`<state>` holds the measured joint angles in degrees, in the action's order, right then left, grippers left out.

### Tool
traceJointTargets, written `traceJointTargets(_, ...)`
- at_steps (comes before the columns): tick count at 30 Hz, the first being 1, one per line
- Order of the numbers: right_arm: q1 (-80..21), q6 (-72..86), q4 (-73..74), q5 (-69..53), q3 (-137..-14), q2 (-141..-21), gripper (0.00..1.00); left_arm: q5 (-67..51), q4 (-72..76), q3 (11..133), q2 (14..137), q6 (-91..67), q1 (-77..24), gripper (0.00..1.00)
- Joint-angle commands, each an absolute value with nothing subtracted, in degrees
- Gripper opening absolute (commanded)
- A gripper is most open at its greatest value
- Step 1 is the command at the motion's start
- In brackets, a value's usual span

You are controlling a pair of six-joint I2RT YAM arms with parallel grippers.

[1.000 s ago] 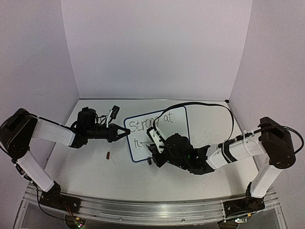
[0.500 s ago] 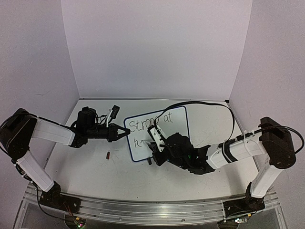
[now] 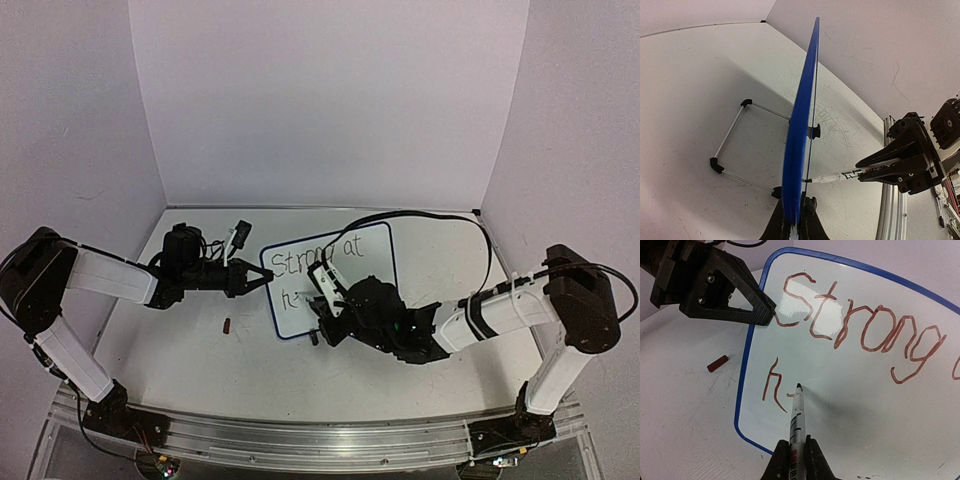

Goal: Write a sentence on the whiteboard

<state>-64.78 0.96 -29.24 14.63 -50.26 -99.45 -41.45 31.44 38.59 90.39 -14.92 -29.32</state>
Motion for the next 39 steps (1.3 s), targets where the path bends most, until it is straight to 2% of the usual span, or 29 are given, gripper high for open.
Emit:
traceJointTargets(1, -64.3, 0.6, -29.6, 13.8, -52.7, -100.9, 0.0, -37.5, 27.4, 39.5, 90.3, -12.2, -29.0, 0.0)
traceJointTargets(39, -64.3, 3.4, -25.0, 13.4, -49.0, -99.3, 0.0, -37.0, 27.0, 39.0, 89.7, -12.2, -29.0, 0.0)
